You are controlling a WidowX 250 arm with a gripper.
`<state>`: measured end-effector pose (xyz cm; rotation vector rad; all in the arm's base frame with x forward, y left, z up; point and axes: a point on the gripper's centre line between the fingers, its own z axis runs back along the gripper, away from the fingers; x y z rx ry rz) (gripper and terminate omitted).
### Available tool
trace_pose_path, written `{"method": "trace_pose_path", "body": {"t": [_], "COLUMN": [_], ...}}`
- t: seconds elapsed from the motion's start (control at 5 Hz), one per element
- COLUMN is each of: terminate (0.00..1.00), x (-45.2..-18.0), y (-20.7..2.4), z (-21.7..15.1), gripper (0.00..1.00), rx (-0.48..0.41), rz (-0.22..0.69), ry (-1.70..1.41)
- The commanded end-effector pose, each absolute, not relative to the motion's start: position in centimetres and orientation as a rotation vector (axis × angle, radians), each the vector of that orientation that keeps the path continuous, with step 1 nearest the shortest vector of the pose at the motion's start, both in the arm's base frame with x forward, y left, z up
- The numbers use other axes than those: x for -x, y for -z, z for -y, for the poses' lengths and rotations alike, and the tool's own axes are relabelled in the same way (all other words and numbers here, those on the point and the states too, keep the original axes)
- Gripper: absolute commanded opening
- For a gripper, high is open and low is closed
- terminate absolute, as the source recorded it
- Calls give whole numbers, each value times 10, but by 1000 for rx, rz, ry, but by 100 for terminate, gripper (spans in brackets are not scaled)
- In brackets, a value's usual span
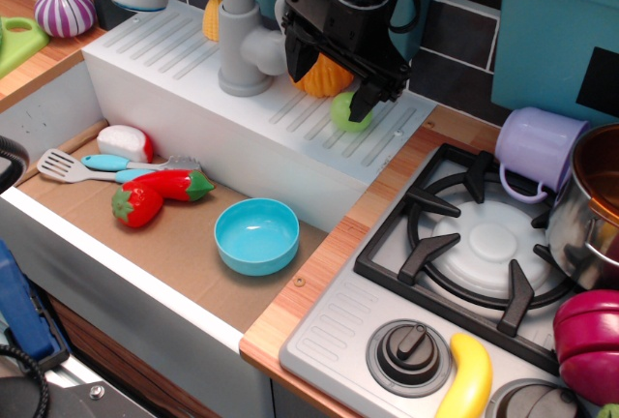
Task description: Put pear in bowl
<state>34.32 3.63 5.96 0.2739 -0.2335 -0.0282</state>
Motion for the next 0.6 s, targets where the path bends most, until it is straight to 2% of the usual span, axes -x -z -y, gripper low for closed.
{"method": "trace_pose_path", "body": {"t": [0.0, 0.2, 0.4], "terminate": [0, 0, 0], "x": [-343, -351, -356], "y": [-60, -61, -57], "z": [-36, -34, -35], "gripper": [100, 100, 100], "rx": [-274, -241, -246], "rz": [234, 254, 290], "ry": [28, 28, 39]}}
